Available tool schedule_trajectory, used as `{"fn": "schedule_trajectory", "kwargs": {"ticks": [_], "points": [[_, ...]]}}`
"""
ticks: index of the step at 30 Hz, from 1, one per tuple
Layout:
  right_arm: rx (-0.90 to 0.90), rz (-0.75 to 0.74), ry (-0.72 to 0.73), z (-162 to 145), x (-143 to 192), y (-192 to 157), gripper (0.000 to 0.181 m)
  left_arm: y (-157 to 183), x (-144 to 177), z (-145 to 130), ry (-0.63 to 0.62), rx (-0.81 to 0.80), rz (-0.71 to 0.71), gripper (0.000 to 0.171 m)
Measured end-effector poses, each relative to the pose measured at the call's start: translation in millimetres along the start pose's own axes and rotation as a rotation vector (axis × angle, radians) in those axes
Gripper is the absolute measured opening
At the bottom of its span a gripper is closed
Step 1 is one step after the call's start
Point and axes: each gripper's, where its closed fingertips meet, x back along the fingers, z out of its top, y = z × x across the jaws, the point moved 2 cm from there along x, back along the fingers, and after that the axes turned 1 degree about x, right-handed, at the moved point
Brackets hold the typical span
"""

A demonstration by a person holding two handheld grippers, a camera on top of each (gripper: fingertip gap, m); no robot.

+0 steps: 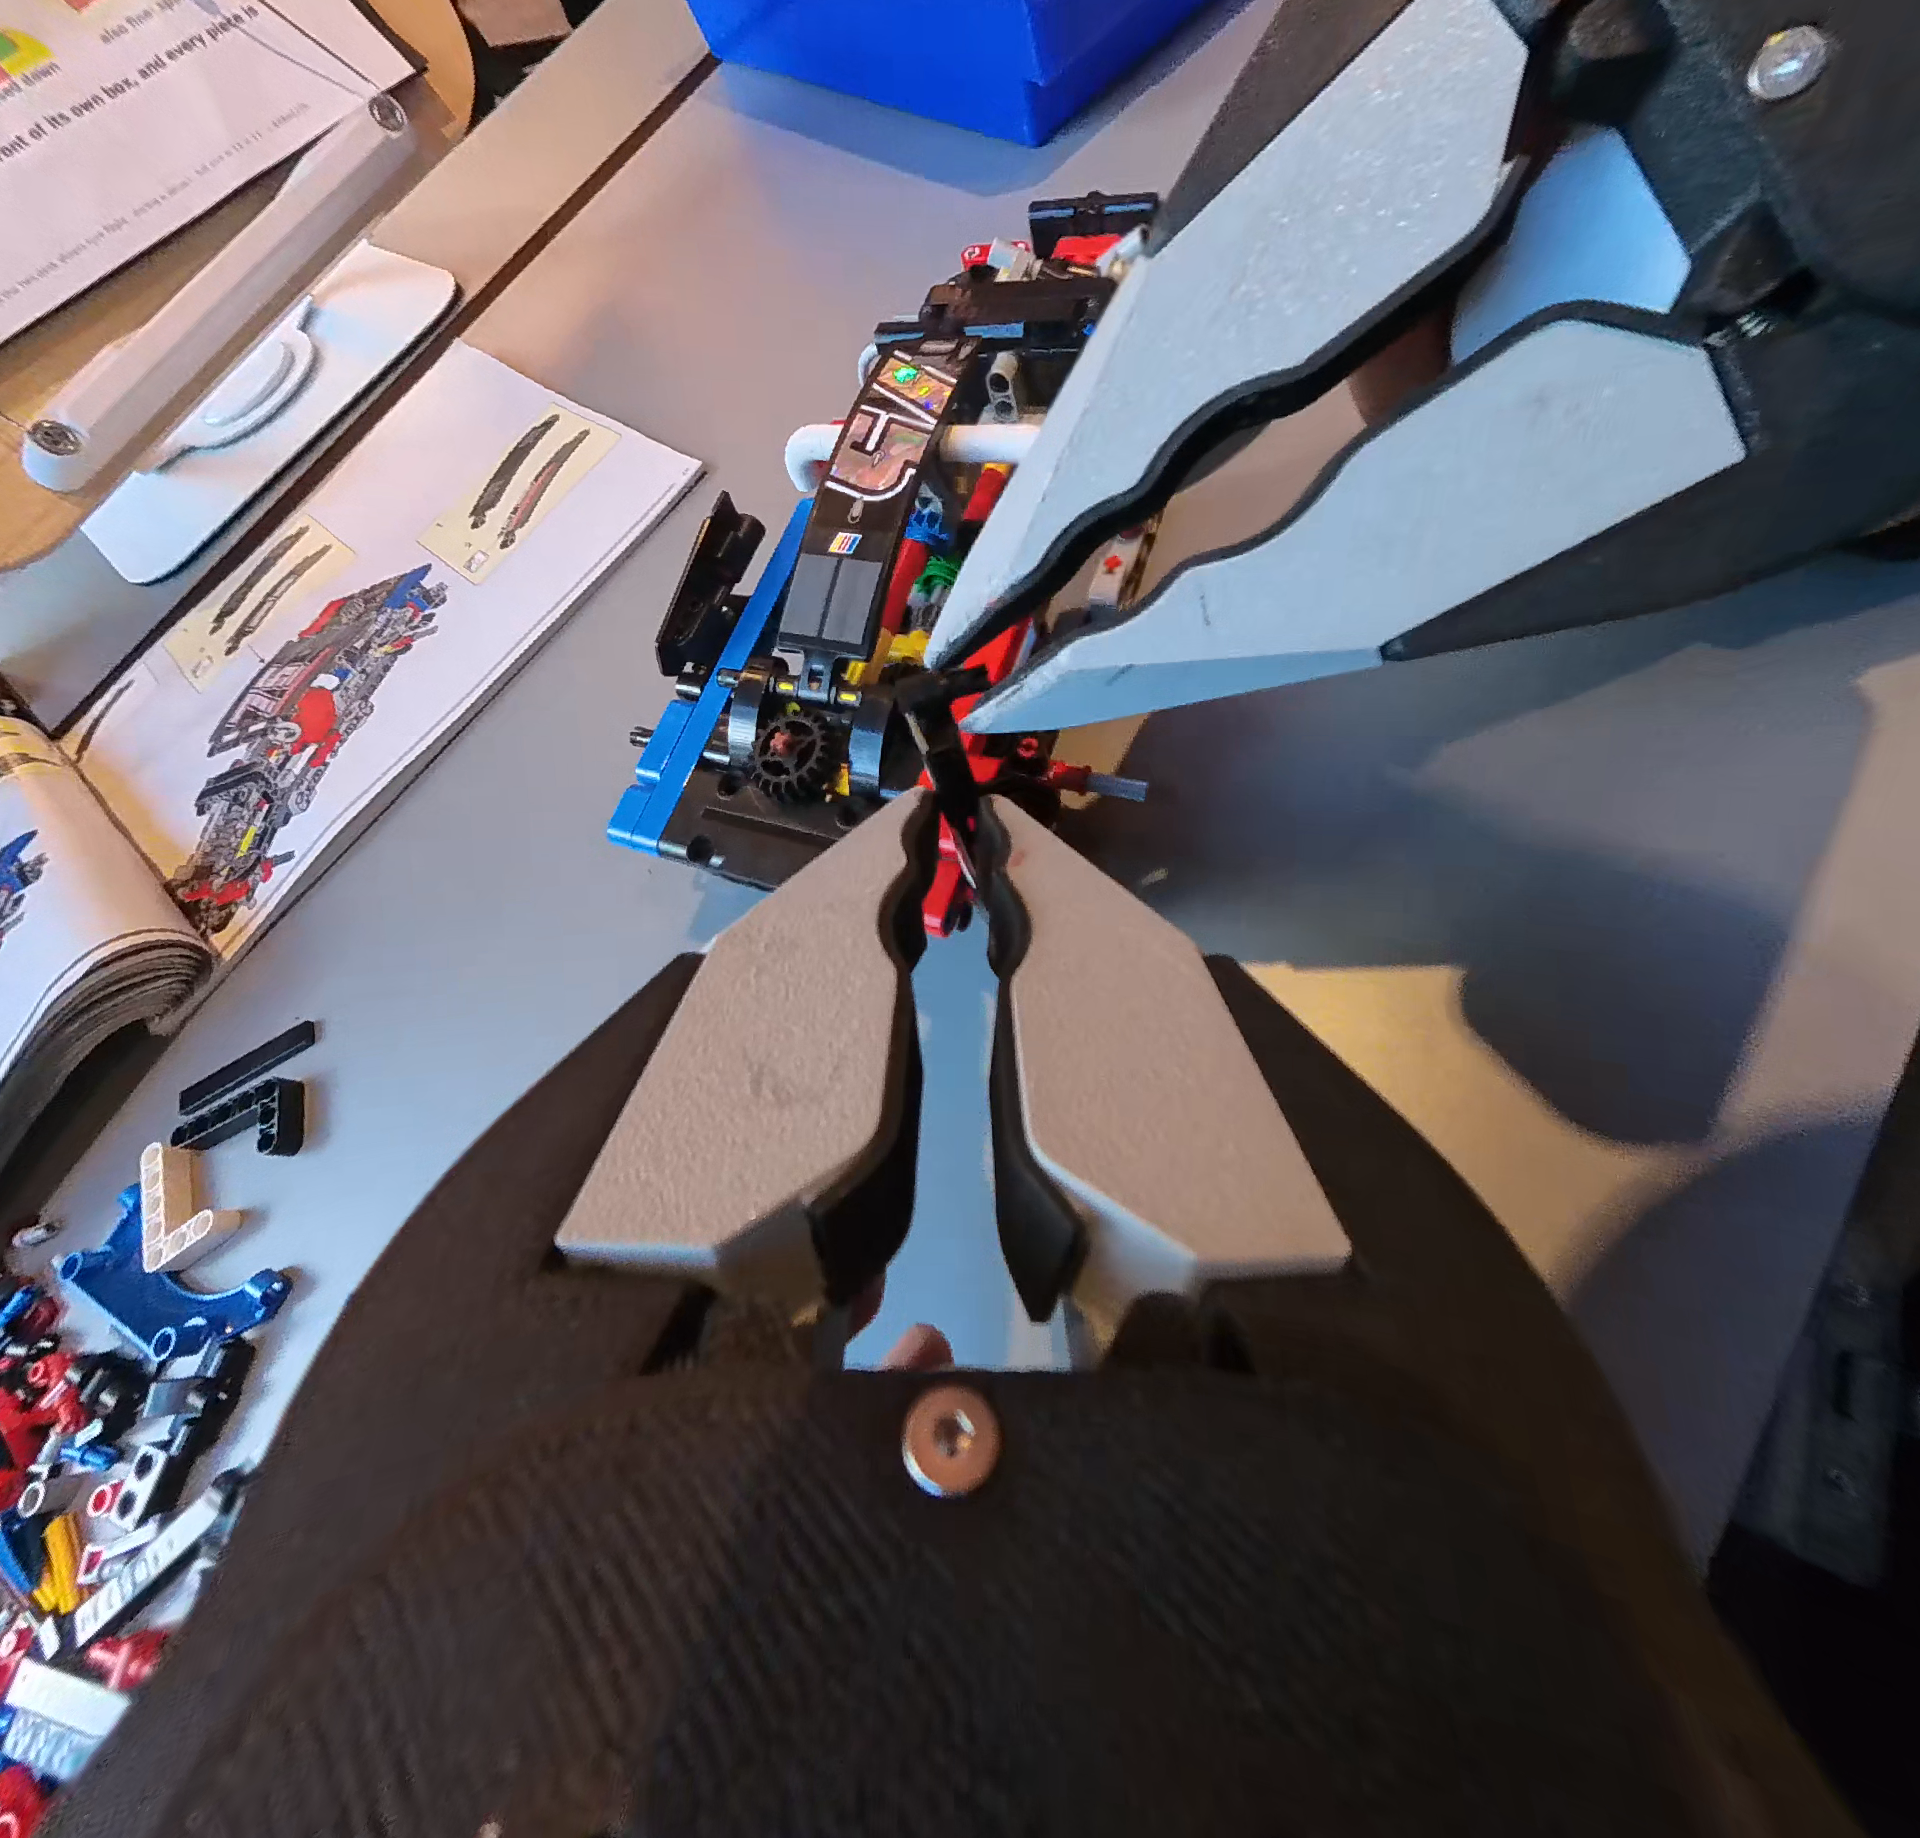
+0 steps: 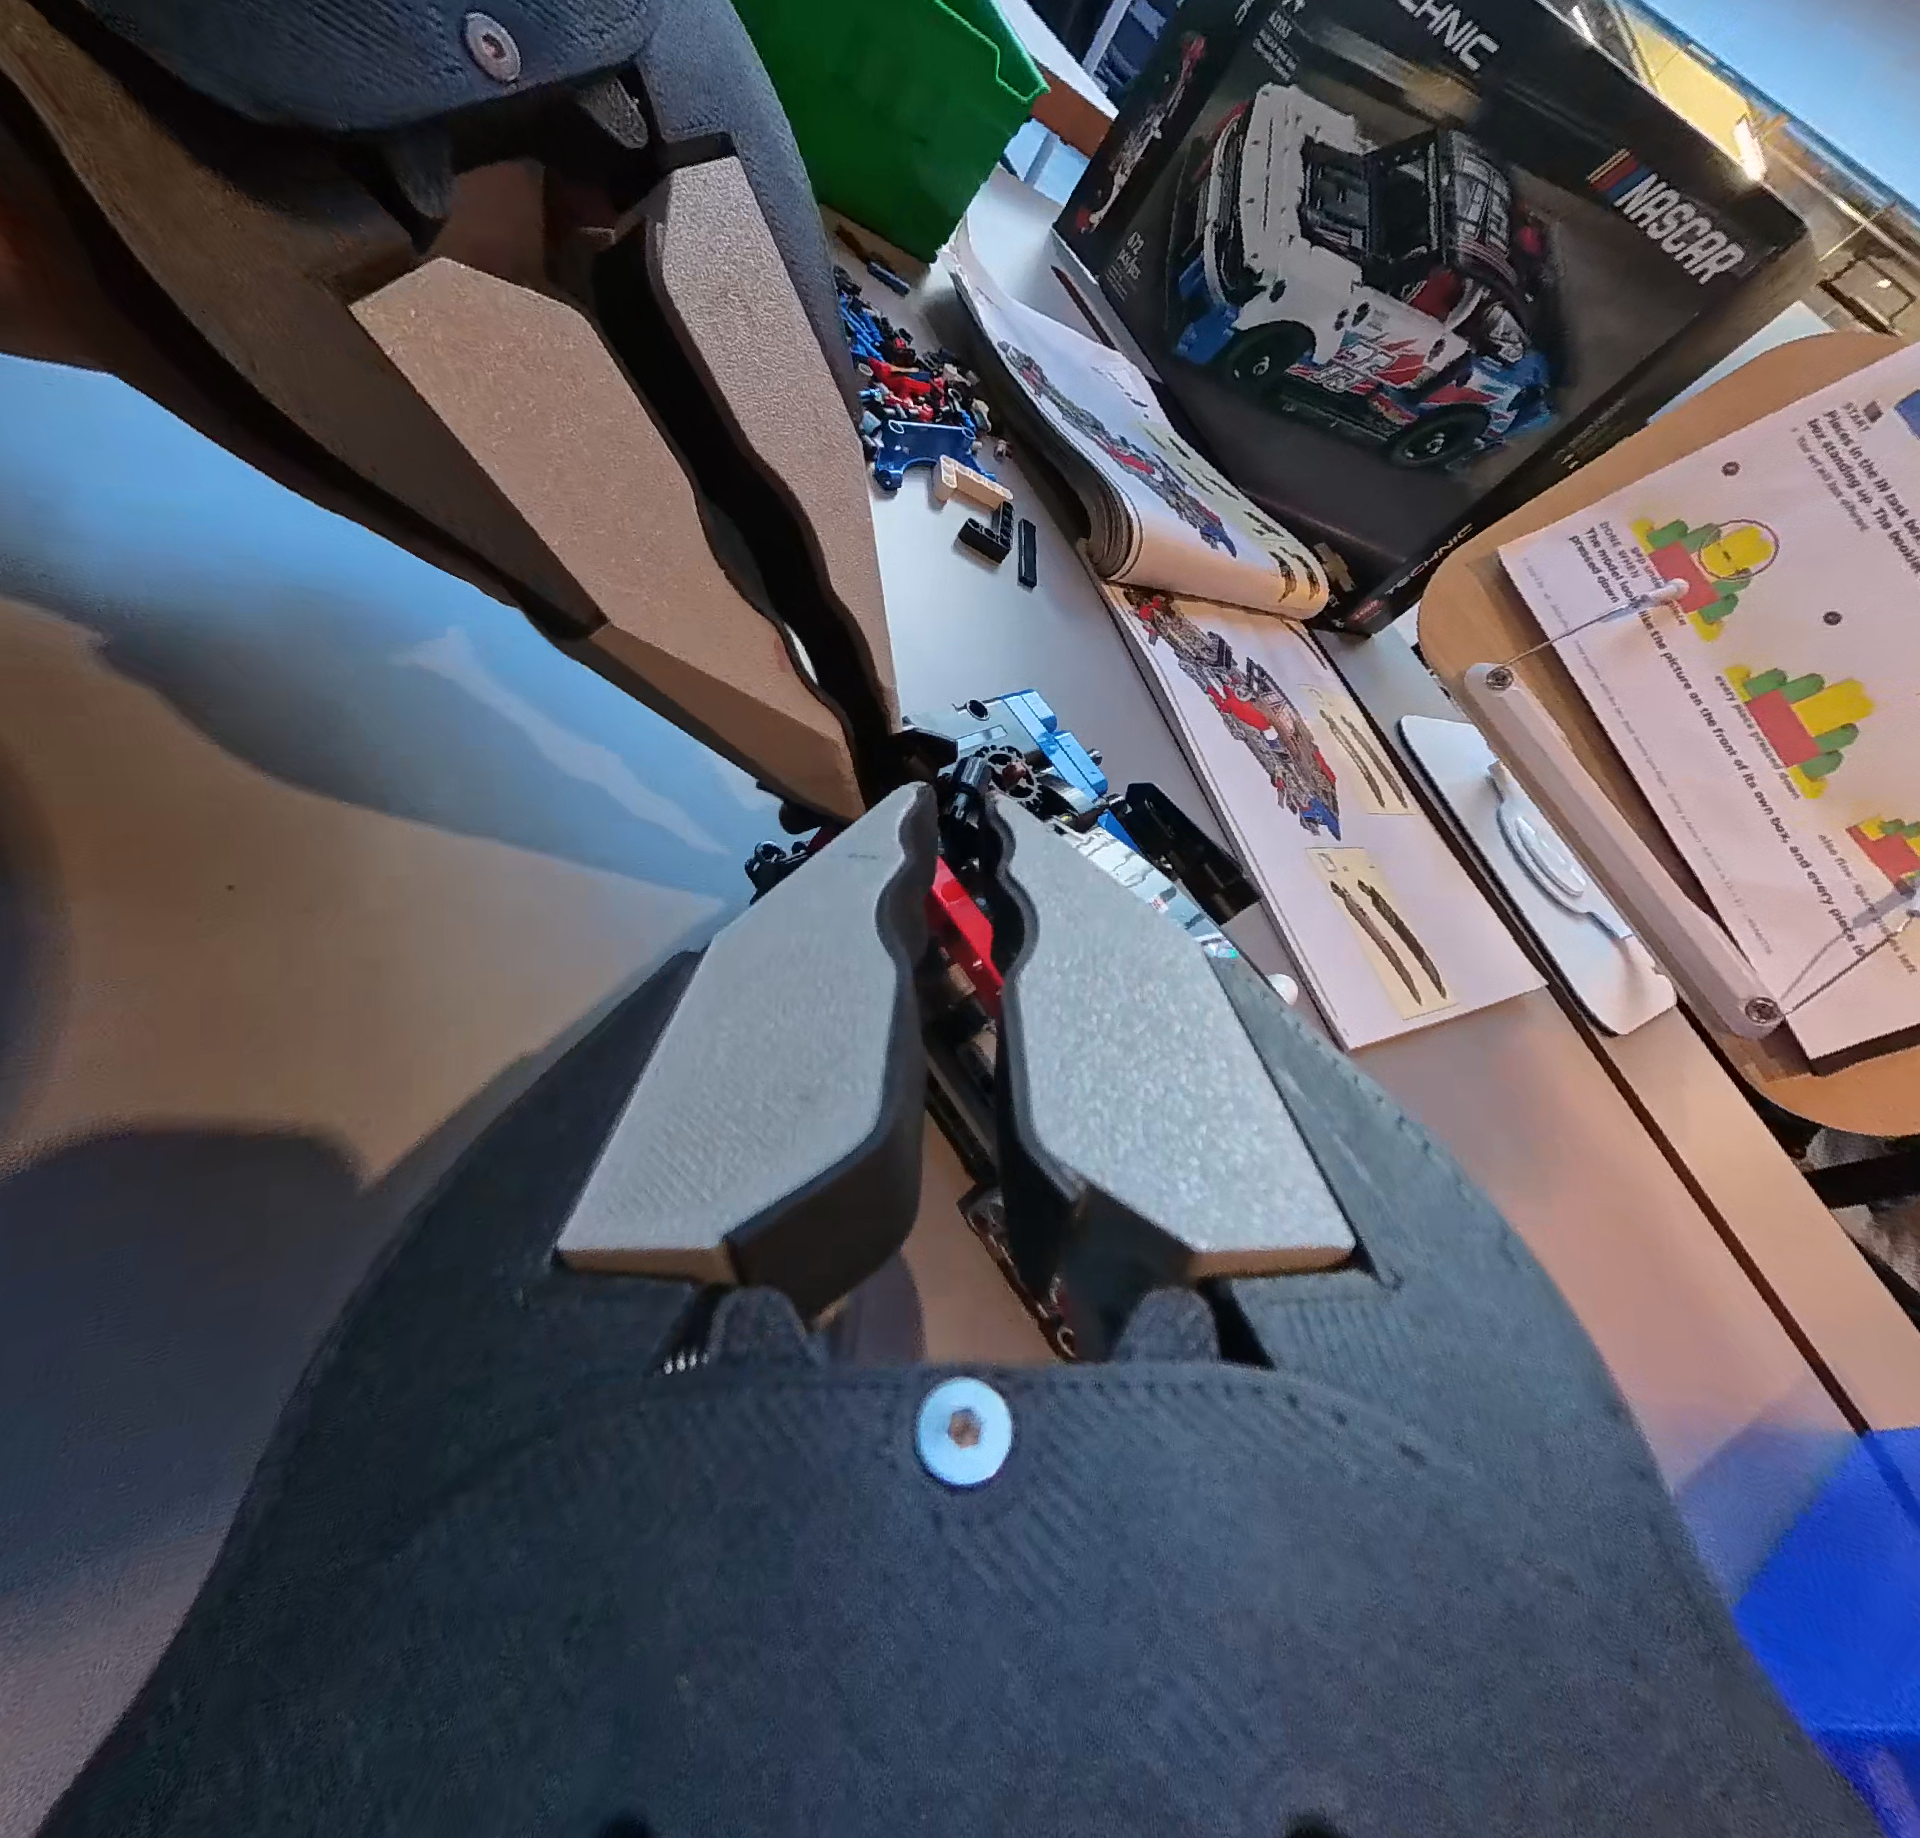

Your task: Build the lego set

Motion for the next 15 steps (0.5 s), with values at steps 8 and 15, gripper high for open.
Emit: {"fn": "schedule_trajectory", "kwargs": {"ticks": [8,15], "points": [[-0.005,-0.002,-0.008,-1.1,0.0,0.0,0.004,-2.8,-0.4,0.8,-0.001,-0.006,0.024,0.004],[-0.013,-0.007,-0.019,-2.2,-0.1,0.9,0.002,-2.3,-0.7,0.9,-0.01,-0.02,0.038,0.004]]}}
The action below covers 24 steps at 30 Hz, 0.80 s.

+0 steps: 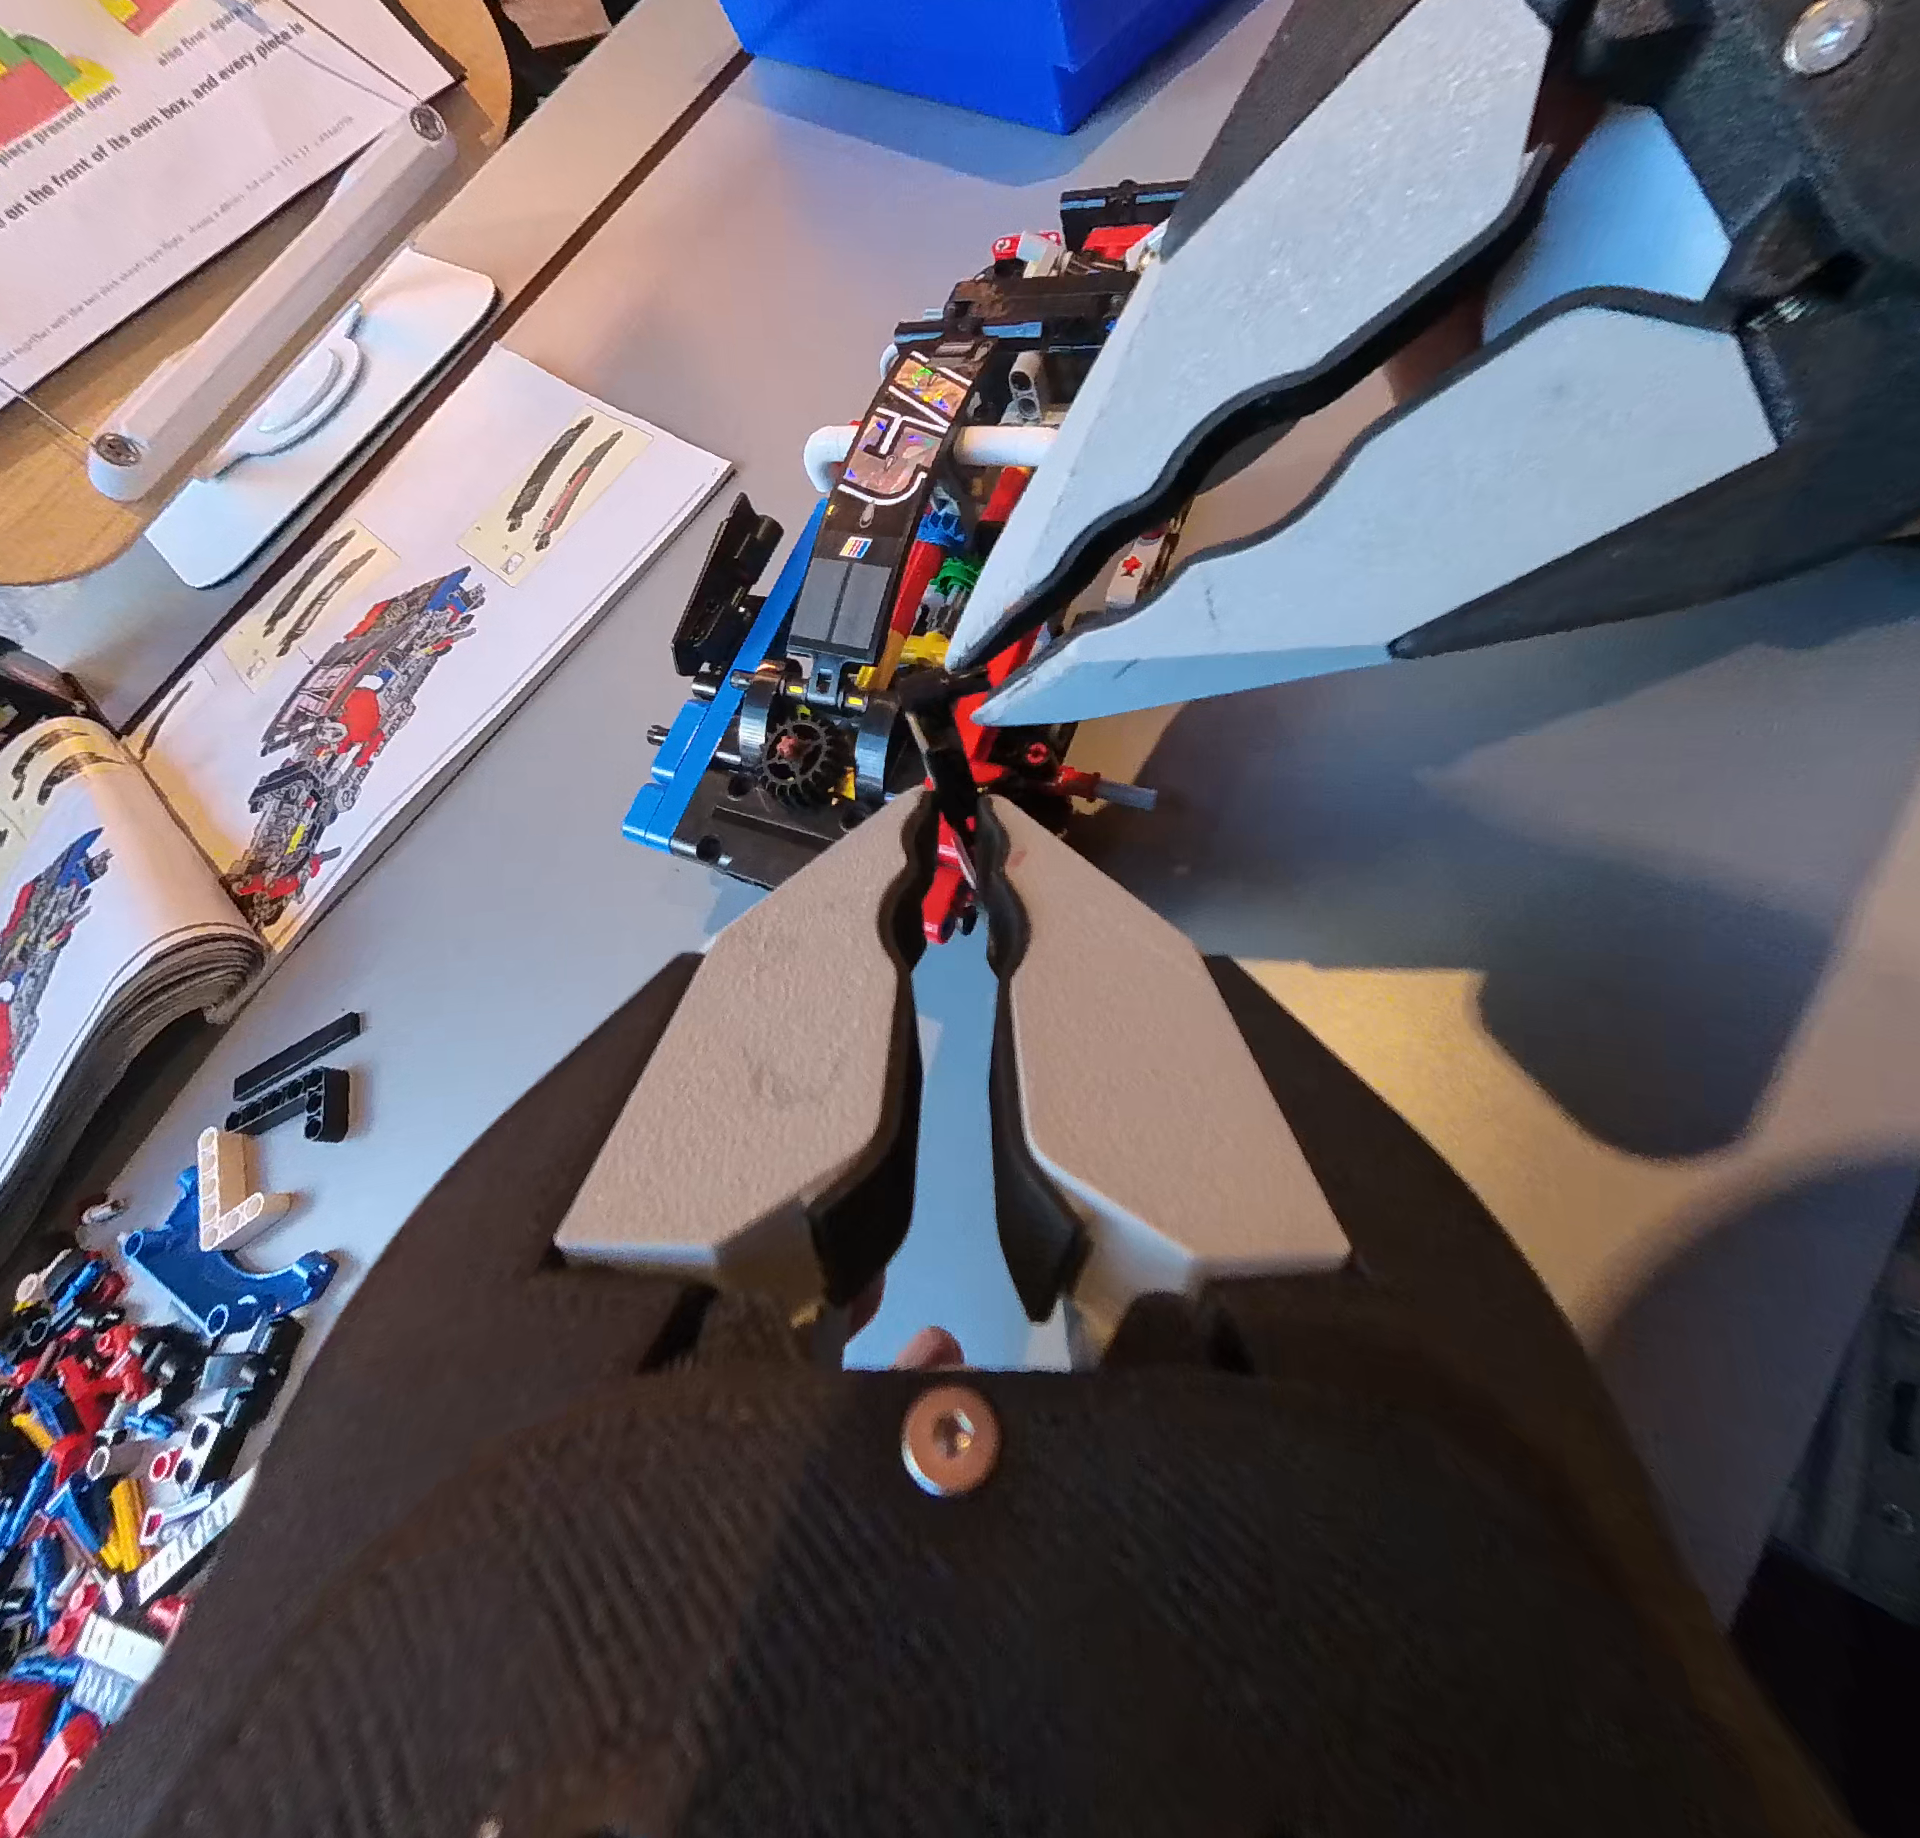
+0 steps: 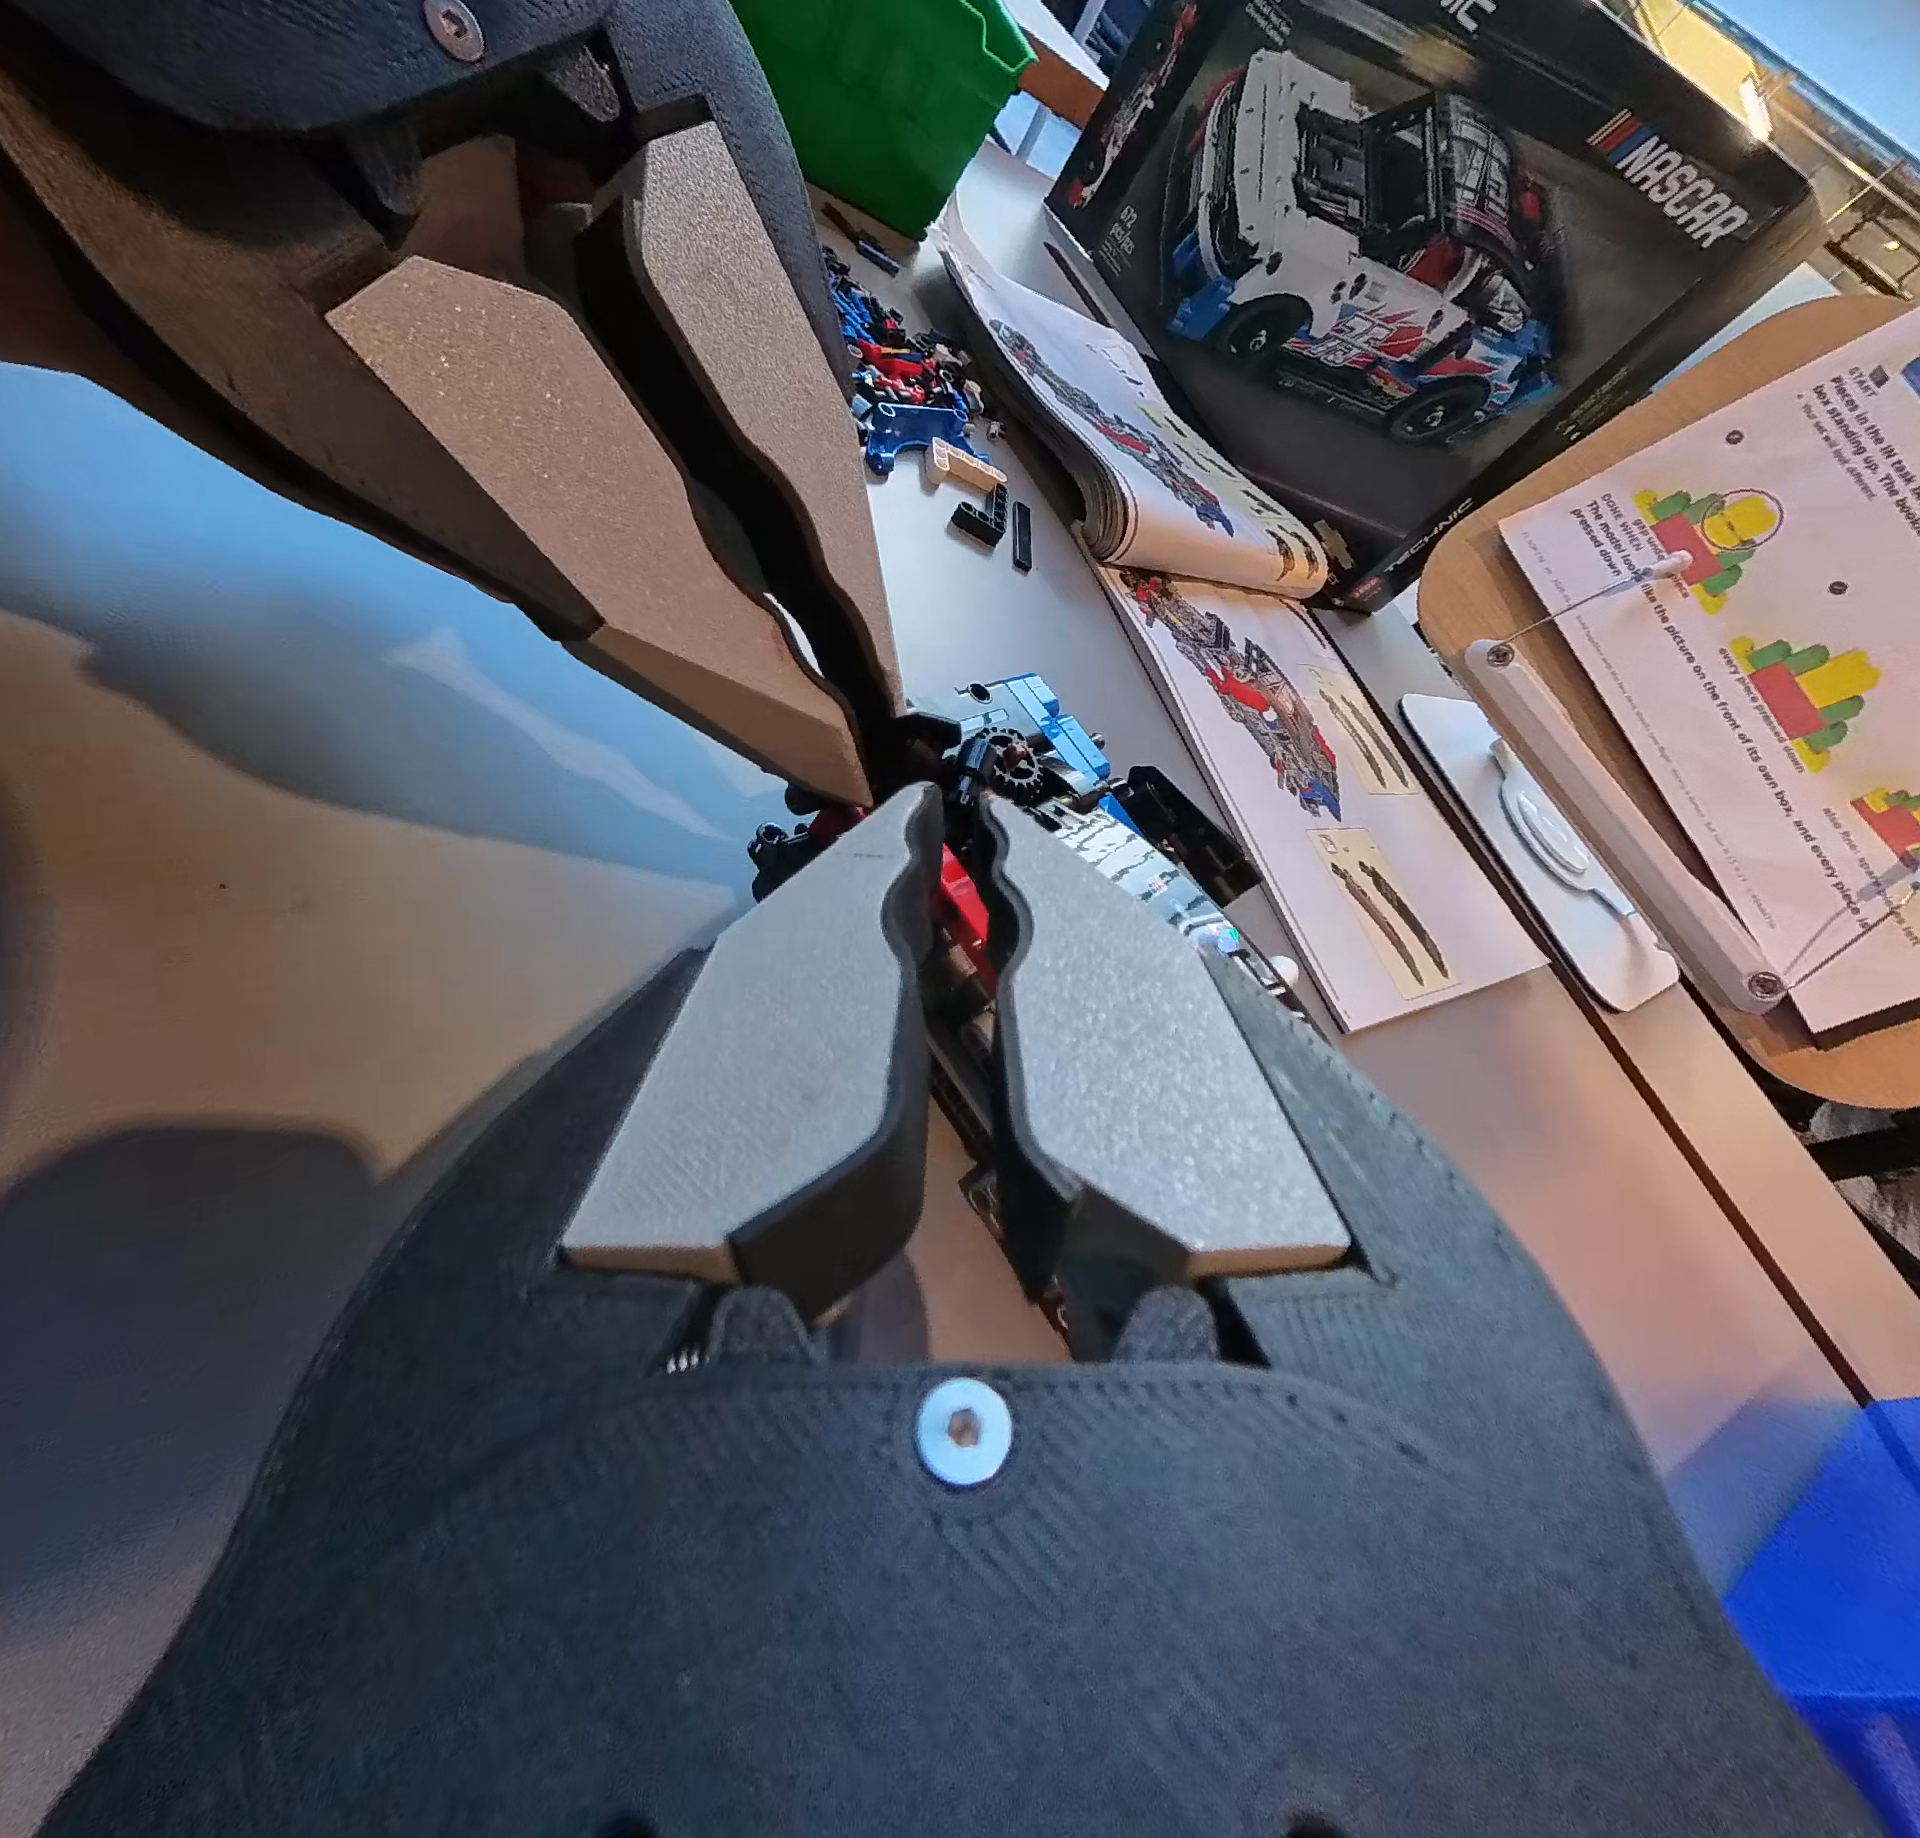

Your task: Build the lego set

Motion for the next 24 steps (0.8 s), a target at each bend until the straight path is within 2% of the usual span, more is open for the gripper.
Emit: {"fn": "schedule_trajectory", "kwargs": {"ticks": [4,9,14,17,21,24], "points": [[-0.022,0.01,0.0,0,-1,-1,0.002,1,2,0,-0.026,0.004,0.003,0.004],[-0.057,0.07,0.025,3,0,-6,0.001,5,10,-2,-0.059,-0.068,0.035,0.004],[-0.071,0.132,0.048,5,1,-13,0.001,10,16,-7,-0.054,-0.022,0.001,0.006],[-0.073,0.156,0.071,7,2,-15,0.0,13,25,-7,-0.047,0.059,-0.083,0.008],[-0.126,0.229,0.096,8,3,-20,0.001,7,40,-5,-0.026,0.212,-0.203,0.04],[-0.171,0.289,0.155,16,8,-23,0.001,6,46,-1,0.037,0.283,-0.348,0.035]]}}
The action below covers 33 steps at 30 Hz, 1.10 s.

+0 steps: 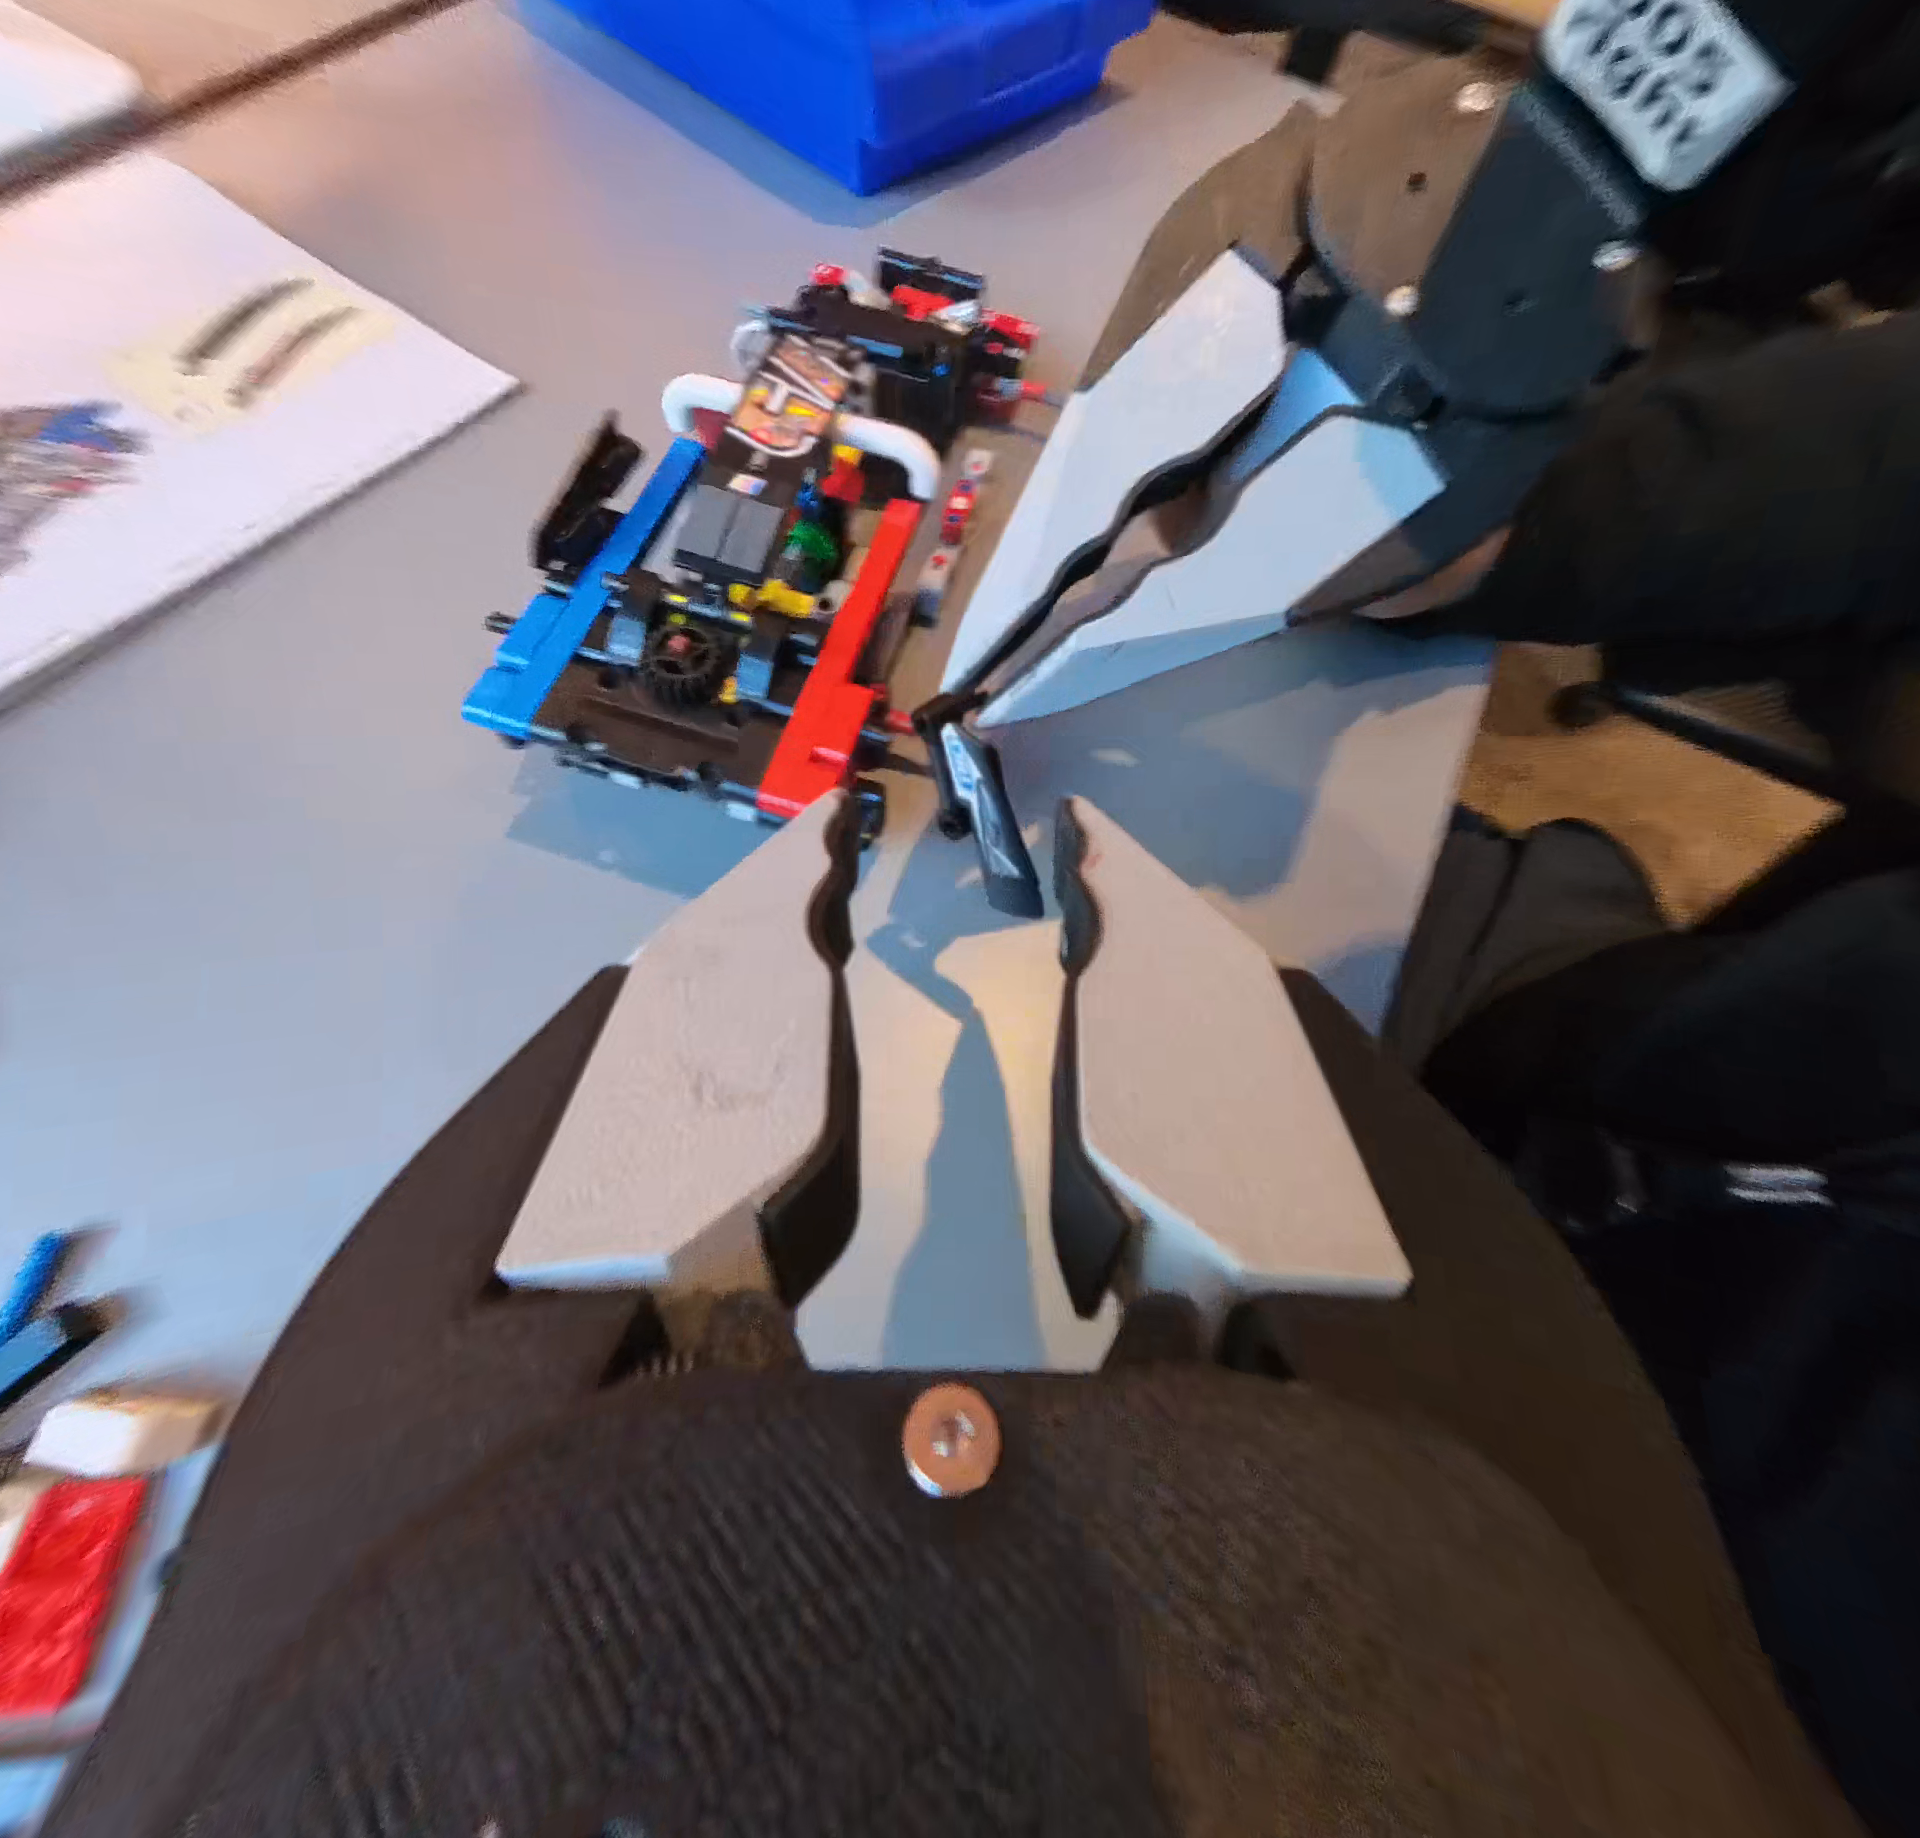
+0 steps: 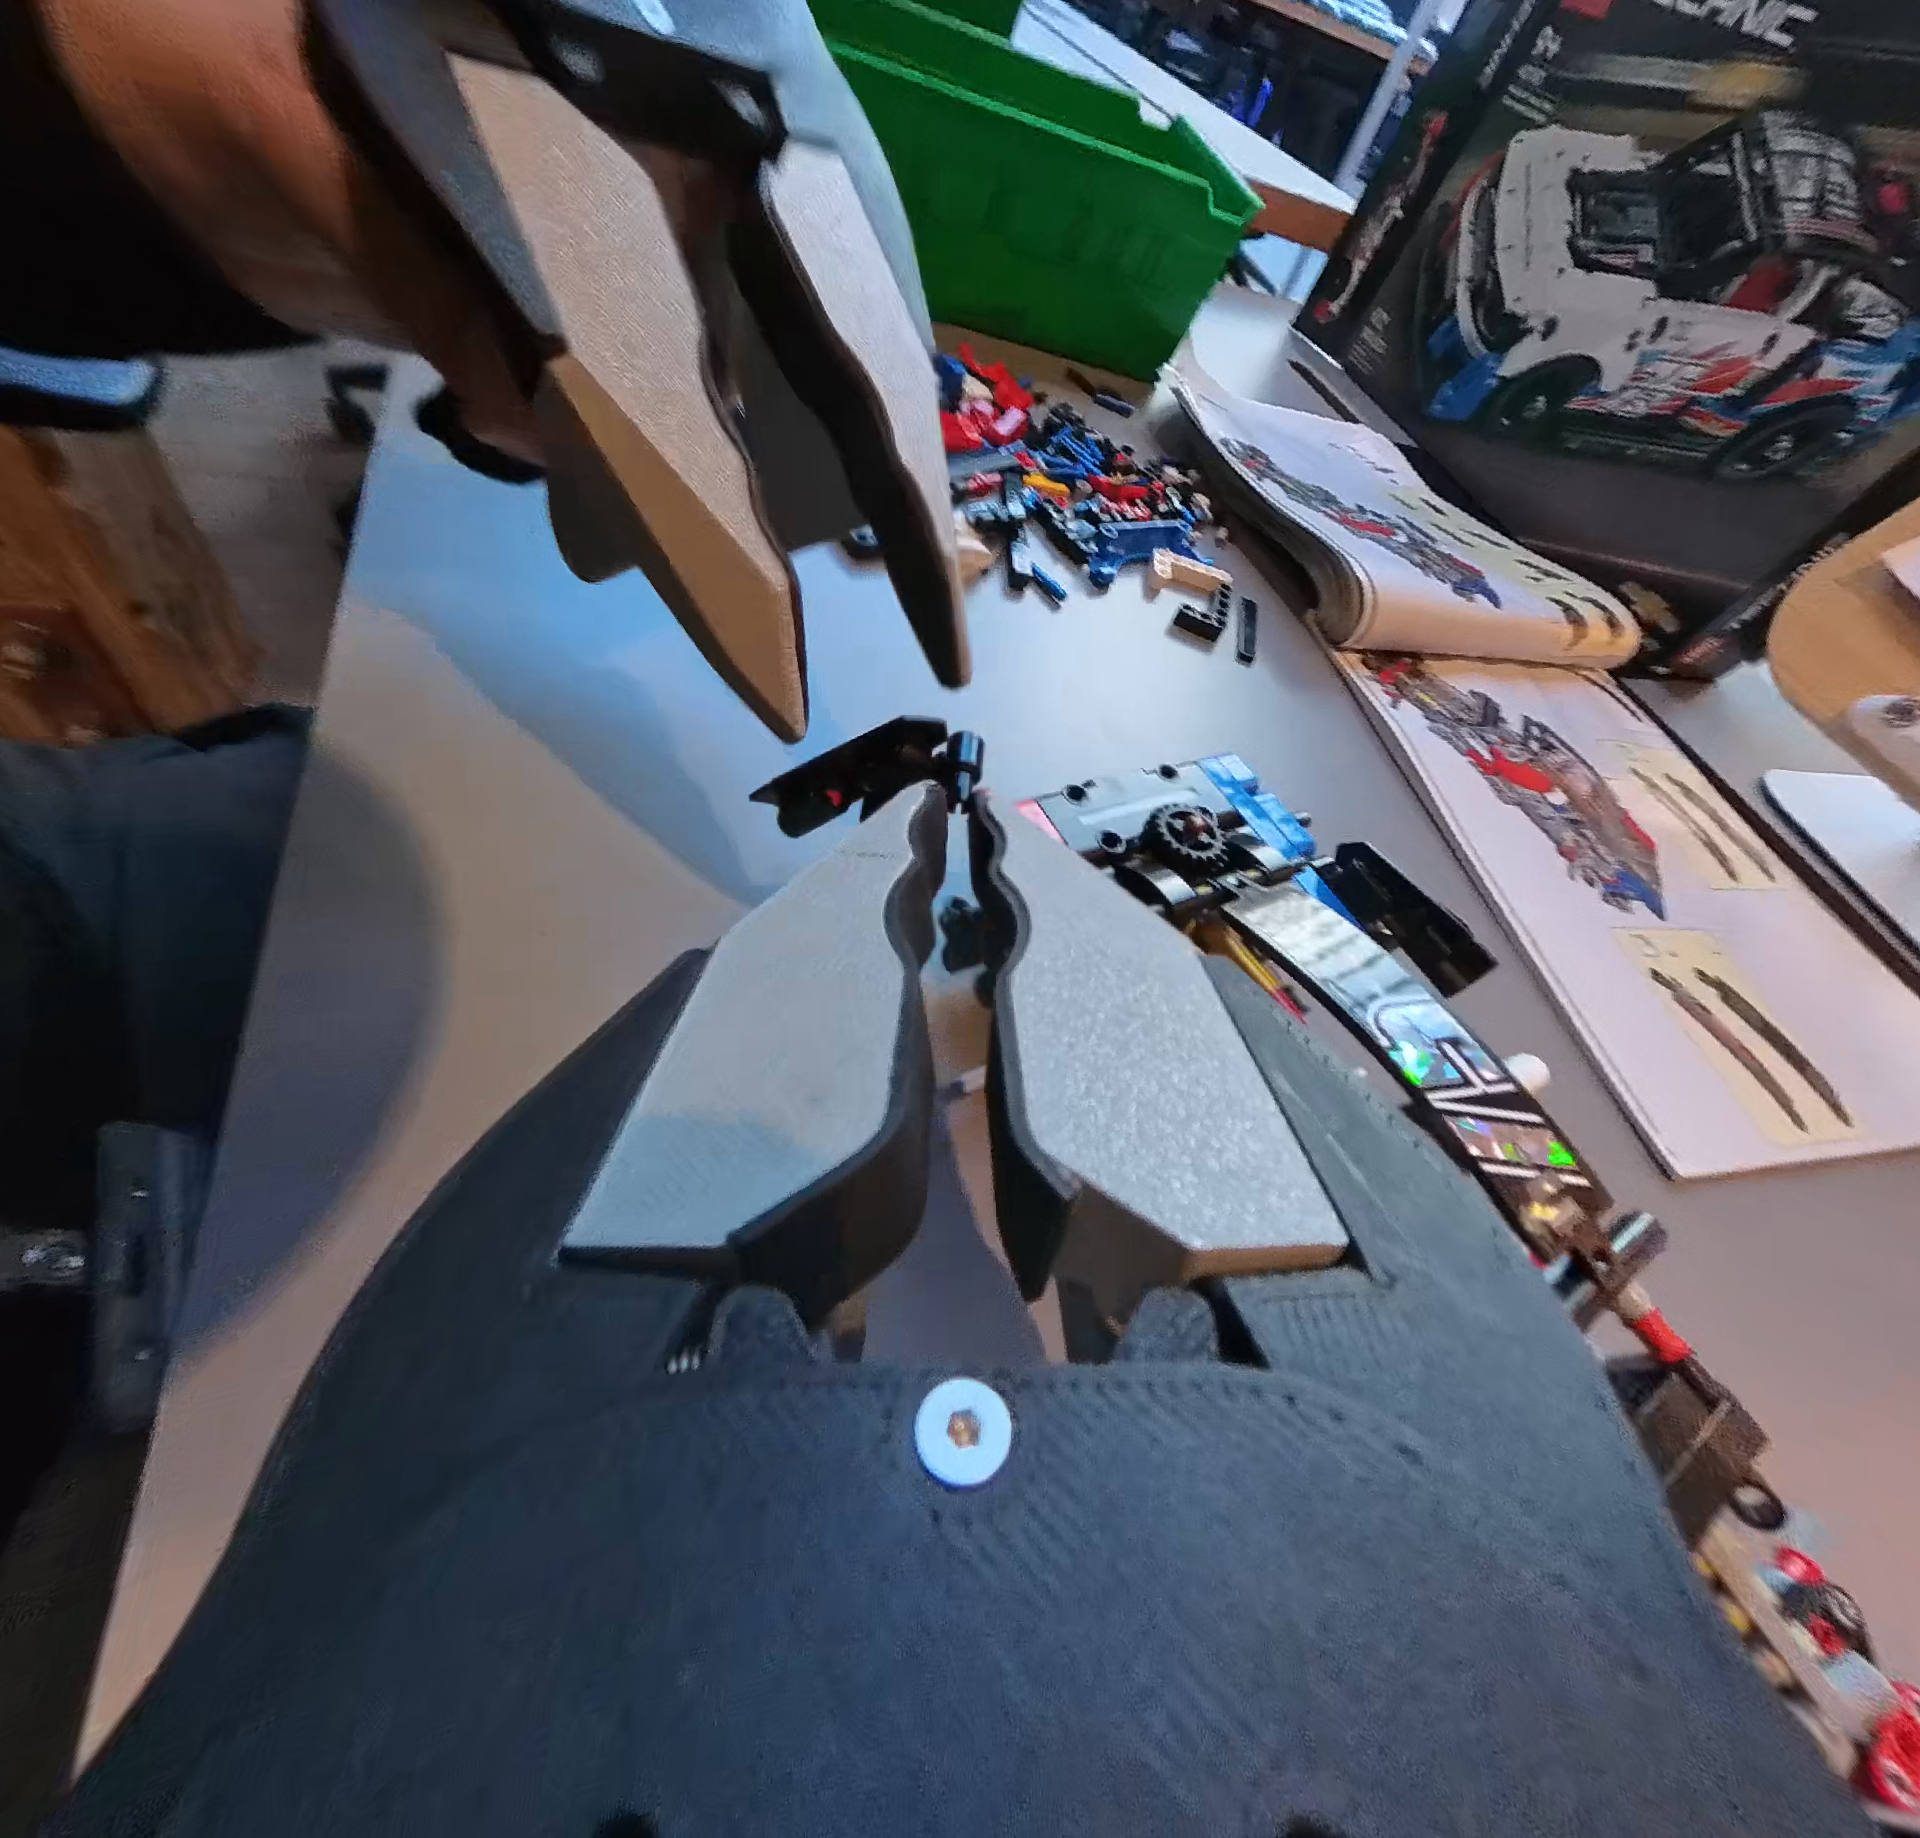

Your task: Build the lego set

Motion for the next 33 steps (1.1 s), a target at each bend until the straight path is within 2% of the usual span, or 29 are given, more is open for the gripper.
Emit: {"fn": "schedule_trajectory", "kwargs": {"ticks": [5,7,12,14,20,28,33], "points": [[-0.002,0.055,0.107,13,9,-6,0.001,17,-3,-6,-0.017,0.108,-0.285,0.039],[0.012,0.077,0.138,17,10,-9,0.001,27,-4,-4,0.021,0.138,-0.396,0.032],[0.062,0.09,0.171,21,13,-15,0.0,30,-3,2,0.094,0.197,-0.519,0.025],[0.061,0.092,0.174,21,14,-15,0.001,28,-1,4,0.122,0.21,-0.526,0.02],[0.053,0.081,0.15,17,11,-13,0.001,26,-7,0,0.115,0.196,-0.471,0.02],[0.086,0.015,0.056,6,5,-8,0.002,19,-16,-5,0.097,0.348,-0.434,0.02],[0.145,-0.018,0.02,3,3,-9,0.002,17,-18,-9,0.077,0.343,-0.407,0.02]]}}
